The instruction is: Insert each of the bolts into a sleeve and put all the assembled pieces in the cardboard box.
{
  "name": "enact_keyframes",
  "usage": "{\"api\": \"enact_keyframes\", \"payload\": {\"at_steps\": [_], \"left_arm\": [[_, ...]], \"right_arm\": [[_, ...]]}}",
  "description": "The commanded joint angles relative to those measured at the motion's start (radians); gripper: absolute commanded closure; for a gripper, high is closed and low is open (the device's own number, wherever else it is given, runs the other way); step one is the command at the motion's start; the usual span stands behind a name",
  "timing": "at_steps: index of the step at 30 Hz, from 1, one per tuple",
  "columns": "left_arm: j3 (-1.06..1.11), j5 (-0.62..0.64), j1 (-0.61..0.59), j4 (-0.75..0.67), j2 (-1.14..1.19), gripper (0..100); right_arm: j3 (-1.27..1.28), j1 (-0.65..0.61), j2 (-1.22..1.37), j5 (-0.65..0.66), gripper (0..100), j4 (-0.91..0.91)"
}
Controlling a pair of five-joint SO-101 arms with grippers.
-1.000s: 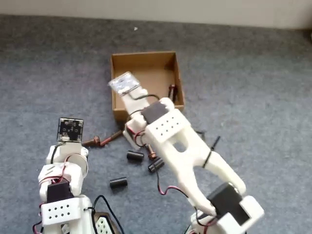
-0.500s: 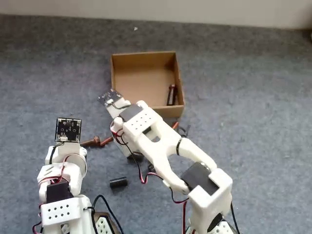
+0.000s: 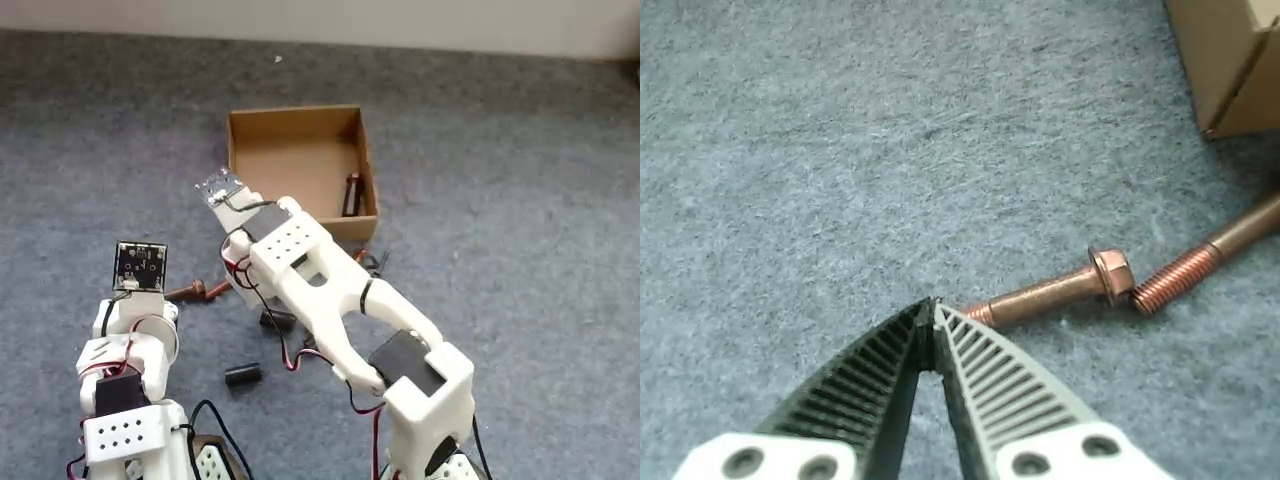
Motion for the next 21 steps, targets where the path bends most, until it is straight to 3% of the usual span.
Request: {"api": "enact_keyframes", "payload": {"at_steps": [1, 5, 21], "left_arm": [[-0.035, -0.012, 0.019, -0.017, -0.008, 99], [-0.035, -0.012, 0.041, -0.017, -0.008, 99], [-0.035, -0.012, 0.041, -0.017, -0.008, 99]], "right_arm": [[-0.054, 0.008, 0.031, 0.000, 83.1, -0.013], [-0.054, 0.010, 0.082, 0.068, 83.1, -0.015], [-0.048, 0.025, 0.090, 0.072, 83.4, -0.147]]}}
